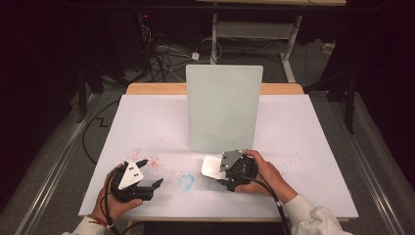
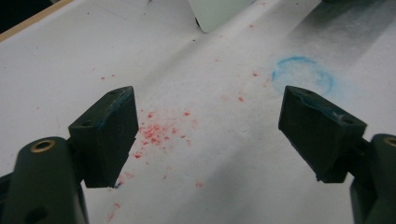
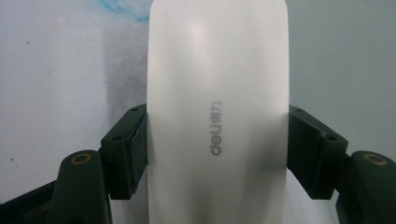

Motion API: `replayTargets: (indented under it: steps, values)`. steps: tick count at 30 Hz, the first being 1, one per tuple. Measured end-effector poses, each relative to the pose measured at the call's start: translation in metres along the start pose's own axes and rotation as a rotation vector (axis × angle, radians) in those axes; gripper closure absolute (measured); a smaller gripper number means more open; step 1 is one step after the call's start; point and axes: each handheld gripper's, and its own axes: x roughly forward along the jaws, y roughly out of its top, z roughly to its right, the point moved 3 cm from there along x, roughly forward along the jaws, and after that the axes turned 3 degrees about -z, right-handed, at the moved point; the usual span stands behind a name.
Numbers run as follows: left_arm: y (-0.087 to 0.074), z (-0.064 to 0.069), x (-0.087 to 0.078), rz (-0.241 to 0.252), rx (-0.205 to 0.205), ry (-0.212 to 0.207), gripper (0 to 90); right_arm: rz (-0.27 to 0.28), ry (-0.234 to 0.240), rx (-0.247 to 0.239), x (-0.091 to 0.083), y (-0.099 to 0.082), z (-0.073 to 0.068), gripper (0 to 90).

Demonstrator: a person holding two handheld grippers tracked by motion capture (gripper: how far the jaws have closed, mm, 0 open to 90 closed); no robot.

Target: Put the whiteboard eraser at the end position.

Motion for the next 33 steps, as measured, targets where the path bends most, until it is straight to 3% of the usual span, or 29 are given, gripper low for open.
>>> replayTargets:
  steps: [7,15,33]
  values:
    - [0.0,-0.001,0.0,-0.003,0.001,-0.001,19.3,-0.007,0.014,0.001,0.012,0.0,-0.004,30.6]
    - [0.0,0.0,0.0,0.001,0.002,0.0,19.3,0.021,0.034,0.057,0.013,-0.003,-0.002,30.5]
    - [0.001,0.001,-0.001,0.0,0.023,0.006,19.3,0.108,-0.019,0.08,-0.004,-0.002,0.001,31.7]
